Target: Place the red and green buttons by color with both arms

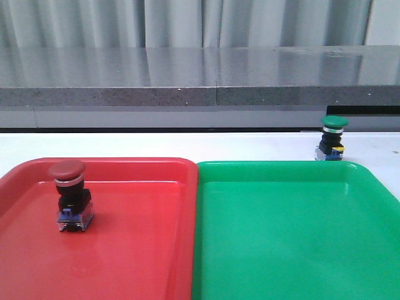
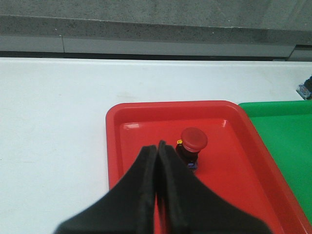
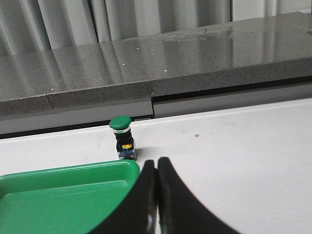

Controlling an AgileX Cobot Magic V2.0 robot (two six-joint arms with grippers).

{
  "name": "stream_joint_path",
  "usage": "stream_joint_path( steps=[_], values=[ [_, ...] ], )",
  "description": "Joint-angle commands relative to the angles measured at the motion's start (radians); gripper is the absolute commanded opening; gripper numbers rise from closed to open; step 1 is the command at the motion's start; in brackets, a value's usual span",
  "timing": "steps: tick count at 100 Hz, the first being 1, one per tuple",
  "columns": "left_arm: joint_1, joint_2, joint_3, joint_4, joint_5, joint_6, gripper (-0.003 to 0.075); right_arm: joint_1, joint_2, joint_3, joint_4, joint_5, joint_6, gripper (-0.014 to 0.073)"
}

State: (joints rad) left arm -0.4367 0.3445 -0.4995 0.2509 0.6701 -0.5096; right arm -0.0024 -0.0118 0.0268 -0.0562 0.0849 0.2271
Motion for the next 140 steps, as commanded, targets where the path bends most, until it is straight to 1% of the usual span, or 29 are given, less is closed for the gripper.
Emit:
stream_joint_path(
  steps=[1, 13, 24, 32, 40, 48, 55, 66, 84, 87, 95, 140],
  values=[
    [-0.005, -0.03, 0.001, 0.044, -0.091, -0.022, -0.002, -0.006, -0.021, -0.019, -0.013, -0.078, -0.007, -0.0055],
    [0.015, -0.078, 0.072, 0.067, -0.18, -0.026, -0.002, -0.006, -0.021, -0.019, -0.013, -0.078, -0.007, -0.0055],
    [0.102, -0.112, 0.146, -0.012, -0.304, 0.0, -0.002, -0.006, -0.021, -0.019, -0.013, -0.078, -0.007, -0.0055],
    [0.184, -0.132, 0.207, -0.094, -0.414, 0.094, -0.002, -0.006, -0.021, -0.019, -0.013, -0.078, -0.007, -0.0055],
    [0.279, -0.143, 0.261, -0.196, -0.531, 0.234, -0.002, -0.006, -0.021, -0.019, -0.013, -0.078, -0.007, -0.0055],
    [0.356, -0.164, 0.318, -0.199, -0.656, 0.309, -0.002, -0.006, -0.021, -0.019, -0.013, -0.078, -0.007, -0.0055],
    [0.409, -0.192, 0.357, -0.199, -0.708, 0.346, -0.002, -0.006, -0.021, -0.019, -0.013, -0.078, -0.007, -0.0055],
    [0.447, -0.251, 0.408, -0.201, -0.716, 0.352, -0.002, -0.006, -0.021, -0.019, -0.013, -0.078, -0.007, -0.0055],
    [0.451, -0.384, 0.516, -0.234, -0.716, 0.352, -0.002, -0.006, -0.021, -0.019, -0.013, -0.078, -0.007, -0.0055],
    [0.451, -0.383, 0.514, -0.242, -0.67, 0.352, -0.002, -0.006, -0.021, -0.019, -0.013, -0.078, -0.007, -0.0055],
    [0.451, -0.38, 0.512, -0.242, -0.662, 0.352, -0.002, -0.006, -0.021, -0.019, -0.013, -0.078, -0.007, -0.0055],
    [0.451, -0.382, 0.512, -0.242, -0.67, 0.352, -0.002, -0.006, -0.021, -0.019, -0.013, -0.077, -0.007, -0.0055]
  ],
)
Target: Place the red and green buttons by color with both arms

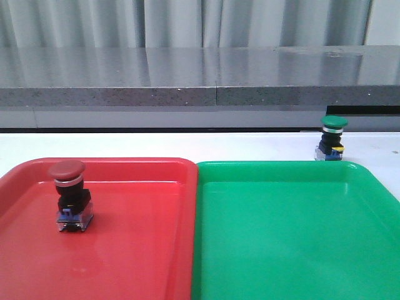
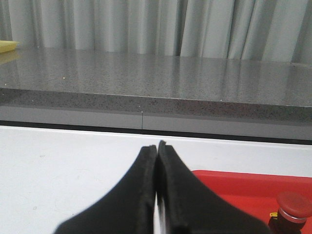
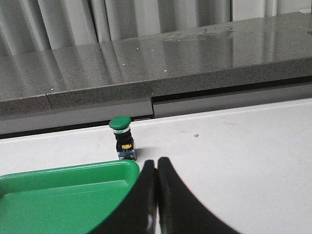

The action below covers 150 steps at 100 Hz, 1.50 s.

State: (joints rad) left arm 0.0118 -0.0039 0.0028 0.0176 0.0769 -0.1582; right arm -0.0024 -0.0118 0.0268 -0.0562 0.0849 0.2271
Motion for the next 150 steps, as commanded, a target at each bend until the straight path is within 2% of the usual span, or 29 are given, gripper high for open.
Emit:
stream_joint_path(
  steps=[1, 22, 41, 62, 90, 117, 139, 146, 150],
  values=[
    [0.003, -0.034, 0.01, -0.009, -0.077, 0.0, -0.002, -0.006, -0.021, -0.019, -0.013, -0.077, -0.007, -0.0055],
    [0.003, -0.034, 0.01, -0.009, -0.077, 0.0, -0.002, -0.006, -0.021, -0.019, -0.013, -0.079, -0.007, -0.0055],
    [0.003, -0.034, 0.01, -0.009, -0.077, 0.0, -0.002, -0.006, -0.021, -0.022, -0.012, -0.144, -0.007, -0.0055],
    [0.003, -0.034, 0.01, -0.009, -0.077, 0.0, -0.002, -0.001, 0.042, -0.143, -0.033, 0.063, -0.007, -0.0055],
    [0.003, -0.034, 0.01, -0.009, -0.077, 0.0, -0.002, -0.001, 0.236, -0.317, -0.039, 0.107, -0.007, -0.0055],
    [0.003, -0.034, 0.01, -0.009, -0.077, 0.0, -0.002, -0.001, 0.502, -0.516, -0.108, 0.361, -0.007, -0.0055],
    [0.003, -0.034, 0.01, -0.009, -0.077, 0.0, -0.002, 0.008, 0.74, -0.689, -0.11, 0.387, -0.006, -0.005],
    [0.003, -0.034, 0.01, -0.009, -0.077, 0.0, -0.002, 0.023, 0.808, -0.745, -0.104, 0.387, -0.006, -0.0017],
    [0.003, -0.034, 0.01, -0.009, -0.077, 0.0, -0.002, 0.03, 0.845, -0.775, -0.092, 0.387, -0.006, 0.0031]
  ],
)
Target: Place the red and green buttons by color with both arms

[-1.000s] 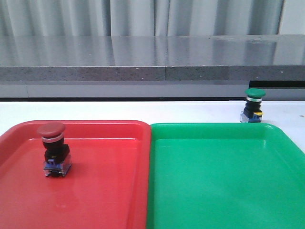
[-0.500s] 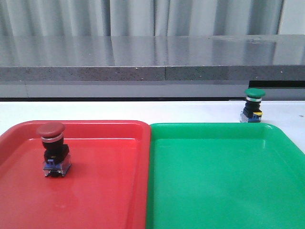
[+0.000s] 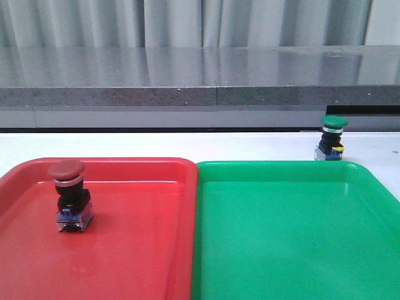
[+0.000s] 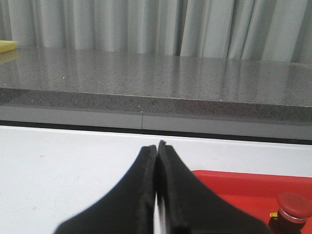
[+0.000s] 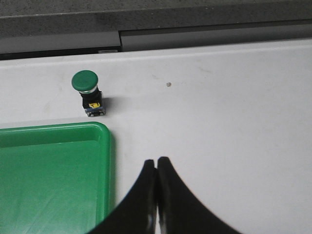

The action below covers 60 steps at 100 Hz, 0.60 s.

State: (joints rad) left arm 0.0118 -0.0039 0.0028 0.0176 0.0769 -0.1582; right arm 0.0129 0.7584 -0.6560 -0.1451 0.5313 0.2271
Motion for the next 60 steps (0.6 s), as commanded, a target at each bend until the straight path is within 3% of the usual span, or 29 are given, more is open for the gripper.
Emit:
stream_joint_path(
  steps=[1, 10, 20, 27, 60],
  values=[
    [0.003, -0.034, 0.01, -0.009, -0.077, 0.0, -0.002, 0.015, 0.082, -0.097, -0.001, -0.059, -0.006, 0.0053],
    [0.003, -0.034, 0.01, -0.009, -0.077, 0.0, -0.002, 0.025, 0.161, -0.153, 0.028, -0.058, -0.006, 0.0237],
    [0.003, -0.034, 0.01, -0.009, -0.077, 0.0, -0.002, 0.025, 0.25, -0.203, 0.045, -0.054, -0.006, 0.0502],
    [0.003, -0.034, 0.01, -0.009, -0.077, 0.0, -0.002, 0.025, 0.319, -0.245, 0.052, -0.027, -0.007, 0.0597],
    [0.003, -0.034, 0.01, -0.009, -0.077, 0.0, -0.002, 0.097, 0.69, -0.576, 0.079, 0.268, -0.011, 0.0595]
  ],
)
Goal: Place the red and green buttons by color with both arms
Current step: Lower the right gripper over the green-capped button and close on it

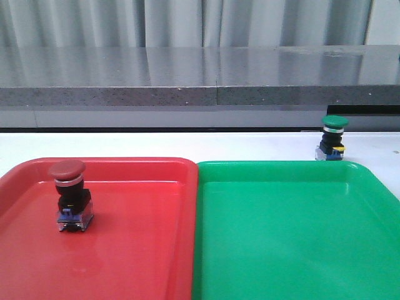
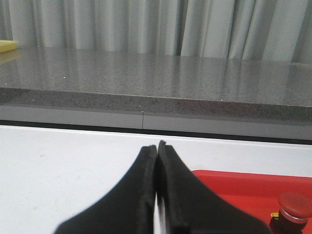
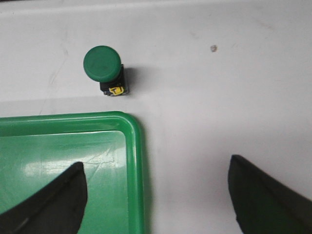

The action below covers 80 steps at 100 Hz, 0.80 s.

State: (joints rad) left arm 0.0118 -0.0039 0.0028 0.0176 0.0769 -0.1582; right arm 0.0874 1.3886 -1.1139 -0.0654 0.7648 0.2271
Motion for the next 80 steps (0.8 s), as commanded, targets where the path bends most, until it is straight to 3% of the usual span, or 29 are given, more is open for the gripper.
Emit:
stream_joint_path(
  steps=[1, 38, 80],
  values=[
    [0.003, -0.034, 0.01, -0.009, -0.077, 0.0, -0.002, 0.024, 0.067, -0.133, -0.001, 0.038, -0.012, 0.0595],
    [0.003, -0.034, 0.01, -0.009, -0.077, 0.0, -0.002, 0.059, 0.368, -0.486, 0.02, 0.172, -0.013, 0.0595],
    [0.003, -0.034, 0.01, -0.009, -0.077, 0.0, -0.002, 0.059, 0.587, -0.646, 0.049, 0.212, -0.014, 0.0595]
  ],
)
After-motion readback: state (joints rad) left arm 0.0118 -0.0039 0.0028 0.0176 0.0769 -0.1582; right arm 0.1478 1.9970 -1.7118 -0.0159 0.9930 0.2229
